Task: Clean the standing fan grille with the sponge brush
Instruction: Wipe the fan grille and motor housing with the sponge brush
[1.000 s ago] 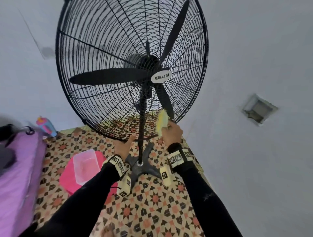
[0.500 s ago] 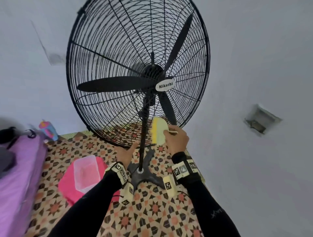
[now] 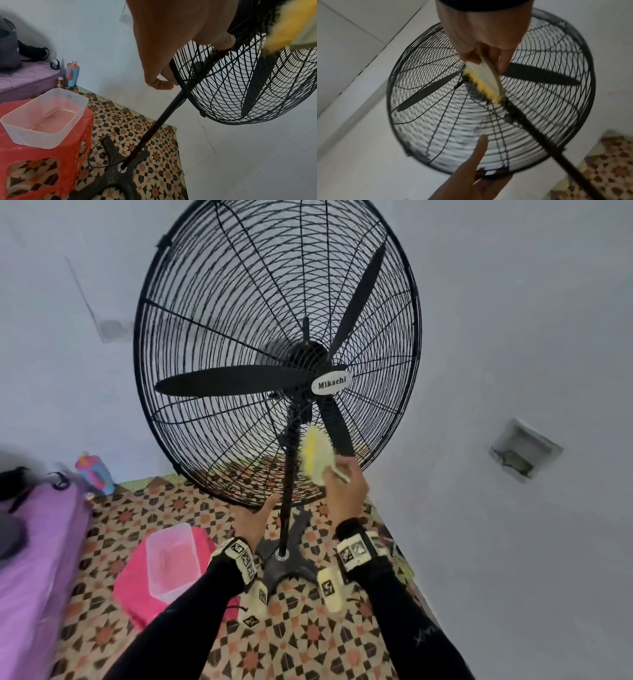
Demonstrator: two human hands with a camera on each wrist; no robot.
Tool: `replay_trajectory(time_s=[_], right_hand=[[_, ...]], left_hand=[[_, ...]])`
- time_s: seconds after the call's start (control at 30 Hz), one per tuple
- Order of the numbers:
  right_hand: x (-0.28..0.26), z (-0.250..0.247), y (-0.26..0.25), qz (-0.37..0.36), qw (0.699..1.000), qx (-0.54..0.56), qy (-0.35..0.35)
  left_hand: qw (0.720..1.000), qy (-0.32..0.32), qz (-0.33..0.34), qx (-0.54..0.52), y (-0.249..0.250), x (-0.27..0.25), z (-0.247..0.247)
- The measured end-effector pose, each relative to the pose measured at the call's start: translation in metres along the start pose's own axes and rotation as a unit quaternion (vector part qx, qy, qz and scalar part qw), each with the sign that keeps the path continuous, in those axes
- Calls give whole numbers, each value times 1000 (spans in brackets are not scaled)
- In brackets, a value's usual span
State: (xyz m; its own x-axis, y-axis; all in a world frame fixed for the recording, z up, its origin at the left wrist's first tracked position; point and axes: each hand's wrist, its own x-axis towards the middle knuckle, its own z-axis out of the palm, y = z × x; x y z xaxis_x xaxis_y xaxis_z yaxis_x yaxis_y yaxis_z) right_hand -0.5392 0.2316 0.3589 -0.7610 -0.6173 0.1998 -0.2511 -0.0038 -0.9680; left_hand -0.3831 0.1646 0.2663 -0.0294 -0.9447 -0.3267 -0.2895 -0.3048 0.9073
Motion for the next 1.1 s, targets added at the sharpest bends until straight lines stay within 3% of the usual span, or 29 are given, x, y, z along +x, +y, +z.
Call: replay_trajectory(time_s=[0.07, 0.1, 0.17, 0.27, 0.43, 0.6, 0.77, 0.87, 0.93, 1.03, 1.1], right_hand=[[21, -3, -5, 34, 995, 18, 89], [25, 0, -7, 34, 994, -8, 101], [21, 8, -6, 14, 997, -47, 55], [6, 5, -1, -14, 1000, -9, -22], [18, -2, -1, 19, 994, 24, 108], [2, 16, -8, -49, 998, -33, -2], [34, 12, -30, 0, 991, 21, 131], [32, 27, -36, -34, 994, -43, 92], [25, 28, -41, -45, 996, -40, 61], [31, 26, -52, -48, 991, -24, 126], [34, 35, -55, -44, 981, -19, 185]], left_hand=[[1000, -10, -9, -1, 1, 1, -1], [1000, -10, -15, 3, 0, 3, 0], [1000, -16, -26, 9, 0, 4, 1], [999, -35, -15, -4, -1, 8, -1], [999, -30, -5, -15, -14, 22, -3], [999, -42, -20, 10, 4, 16, -11], [998, -45, -27, 30, 14, 6, -20], [998, -25, -44, 44, -3, 31, -18], [997, -47, -43, 54, -16, 49, -22], [994, -84, -29, 59, -41, 82, -28], [992, -106, -36, 50, -19, 70, -44]])
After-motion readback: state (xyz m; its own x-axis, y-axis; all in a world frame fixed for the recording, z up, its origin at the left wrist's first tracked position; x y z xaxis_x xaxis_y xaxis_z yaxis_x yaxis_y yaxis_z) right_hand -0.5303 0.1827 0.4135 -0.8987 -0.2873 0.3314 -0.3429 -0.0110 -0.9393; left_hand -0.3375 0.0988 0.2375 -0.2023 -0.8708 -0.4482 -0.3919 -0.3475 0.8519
